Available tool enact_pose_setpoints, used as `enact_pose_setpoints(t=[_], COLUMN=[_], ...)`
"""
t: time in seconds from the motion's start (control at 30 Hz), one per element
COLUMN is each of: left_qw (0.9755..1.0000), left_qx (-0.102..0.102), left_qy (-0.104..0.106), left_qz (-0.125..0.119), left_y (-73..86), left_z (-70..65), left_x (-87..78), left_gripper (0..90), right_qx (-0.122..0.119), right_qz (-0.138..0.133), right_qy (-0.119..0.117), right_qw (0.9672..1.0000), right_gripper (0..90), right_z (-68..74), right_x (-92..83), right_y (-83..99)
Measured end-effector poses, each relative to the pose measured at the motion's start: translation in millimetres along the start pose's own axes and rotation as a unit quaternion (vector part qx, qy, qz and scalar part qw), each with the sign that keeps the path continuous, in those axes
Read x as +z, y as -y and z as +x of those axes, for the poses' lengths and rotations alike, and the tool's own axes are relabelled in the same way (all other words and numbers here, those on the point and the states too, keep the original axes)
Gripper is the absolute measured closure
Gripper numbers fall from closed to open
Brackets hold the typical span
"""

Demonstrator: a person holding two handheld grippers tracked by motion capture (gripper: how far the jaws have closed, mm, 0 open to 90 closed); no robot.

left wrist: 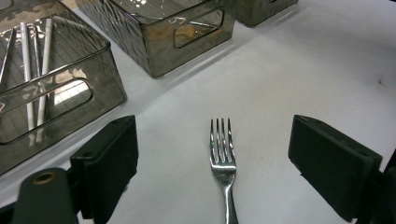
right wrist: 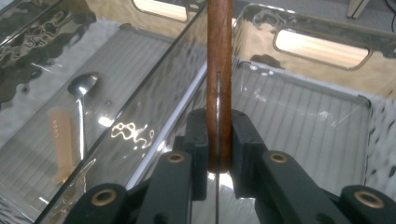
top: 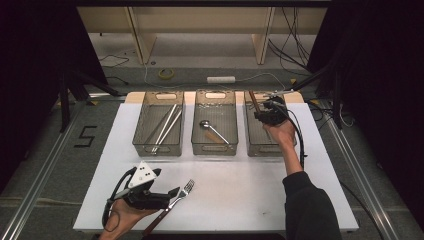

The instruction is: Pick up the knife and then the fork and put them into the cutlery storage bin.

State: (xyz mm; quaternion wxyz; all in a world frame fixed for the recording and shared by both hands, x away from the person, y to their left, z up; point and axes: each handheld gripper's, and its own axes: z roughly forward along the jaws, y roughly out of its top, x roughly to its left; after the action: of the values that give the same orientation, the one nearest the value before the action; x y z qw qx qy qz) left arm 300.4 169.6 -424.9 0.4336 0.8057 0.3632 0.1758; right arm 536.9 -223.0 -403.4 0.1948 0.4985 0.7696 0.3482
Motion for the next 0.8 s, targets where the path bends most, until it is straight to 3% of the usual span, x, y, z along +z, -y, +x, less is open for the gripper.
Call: enact_pose_setpoints(t=[0.27, 0.37, 0.6, 0.7, 0.8], left_qw=[1.0000, 1.0000, 1.0000, 1.0000, 0.9999], left_qx=[-0.001, -0.001, -0.002, -0.003, -0.004], left_qy=[0.001, 0.001, 0.000, 0.000, 0.004], left_qz=[0.000, 0.003, 0.005, 0.004, 0.013], left_y=[-0.1, 0.0, -0.3, -0.9, -1.8], left_z=[-0.1, 0.5, 0.5, 0.2, 0.5], left_x=[0.5, 0.6, 0.8, 0.4, 0.4], left_gripper=[15.4, 15.4, 15.4, 15.4, 15.4], right_qx=[0.023, 0.032, 0.019, 0.013, -0.011], right_qz=[0.013, 0.022, 0.010, 0.010, 0.009], right_qy=[0.005, 0.003, -0.005, -0.004, -0.007], right_qw=[0.9996, 0.9992, 0.9998, 0.9999, 0.9999], right_gripper=[78.2, 67.4, 57.7, 49.0, 43.4], right_z=[-2.8, -3.4, 0.1, 2.0, 7.9], right_x=[7.2, 8.3, -1.7, -7.8, -15.9], right_y=[8.0, 7.9, 4.3, 3.8, 4.2])
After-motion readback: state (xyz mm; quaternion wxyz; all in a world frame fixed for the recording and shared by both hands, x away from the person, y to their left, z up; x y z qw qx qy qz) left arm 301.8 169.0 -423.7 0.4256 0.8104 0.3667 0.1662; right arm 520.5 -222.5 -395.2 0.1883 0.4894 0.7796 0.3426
